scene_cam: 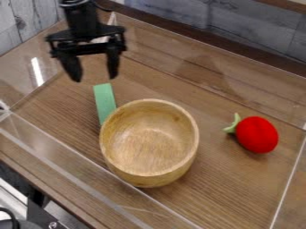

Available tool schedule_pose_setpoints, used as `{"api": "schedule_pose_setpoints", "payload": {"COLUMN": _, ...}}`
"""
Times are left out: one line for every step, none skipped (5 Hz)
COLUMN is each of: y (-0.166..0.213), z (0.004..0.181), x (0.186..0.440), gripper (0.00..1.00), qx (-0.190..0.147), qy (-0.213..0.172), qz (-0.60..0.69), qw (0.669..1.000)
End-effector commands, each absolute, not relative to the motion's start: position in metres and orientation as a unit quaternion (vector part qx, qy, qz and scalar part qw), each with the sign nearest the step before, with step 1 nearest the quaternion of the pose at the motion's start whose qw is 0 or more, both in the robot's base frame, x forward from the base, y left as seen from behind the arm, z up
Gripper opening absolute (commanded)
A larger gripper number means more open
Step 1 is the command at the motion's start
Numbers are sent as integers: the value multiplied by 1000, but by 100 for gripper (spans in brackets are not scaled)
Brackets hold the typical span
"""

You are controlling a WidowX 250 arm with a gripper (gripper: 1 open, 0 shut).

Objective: Remove the green stick from the brown bowl and put it on the table

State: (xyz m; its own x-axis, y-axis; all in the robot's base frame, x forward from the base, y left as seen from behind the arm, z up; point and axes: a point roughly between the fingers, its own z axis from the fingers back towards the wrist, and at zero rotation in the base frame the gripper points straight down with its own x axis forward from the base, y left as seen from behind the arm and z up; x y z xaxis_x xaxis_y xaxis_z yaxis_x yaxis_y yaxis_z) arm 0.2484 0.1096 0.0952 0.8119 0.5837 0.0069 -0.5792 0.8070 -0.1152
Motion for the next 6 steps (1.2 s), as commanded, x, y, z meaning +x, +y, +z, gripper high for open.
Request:
{"api": "schedule_pose_setpoints", "payload": {"y": 121, "z": 96, "x": 255, "gripper": 100, "qx": -55, "qy": -43, "qz": 334, "qw": 940}}
{"api": "schedule_pose_setpoints", "payload": {"y": 125, "z": 85, "x": 257, "gripper": 100, "qx": -58, "qy": -41, "qz": 350, "qw": 934}}
{"api": "schedule_pose_setpoints", "payload": {"y": 129, "z": 76, "x": 259, "gripper": 100, "qx": -64, "qy": -40, "qz": 366, "qw": 928}}
{"api": "schedule_pose_setpoints", "payload": {"y": 133, "z": 69, "x": 262, "gripper": 100, "qx": -71, "qy": -37, "qz": 384, "qw": 920}}
{"api": "schedule_pose_setpoints", "payload": {"y": 136, "z": 65, "x": 265, "gripper": 100, "qx": -78, "qy": -34, "qz": 395, "qw": 915}}
{"api": "schedule_pose_setpoints", "payload": {"y": 139, "z": 63, "x": 269, "gripper": 100, "qx": -86, "qy": -30, "qz": 403, "qw": 910}}
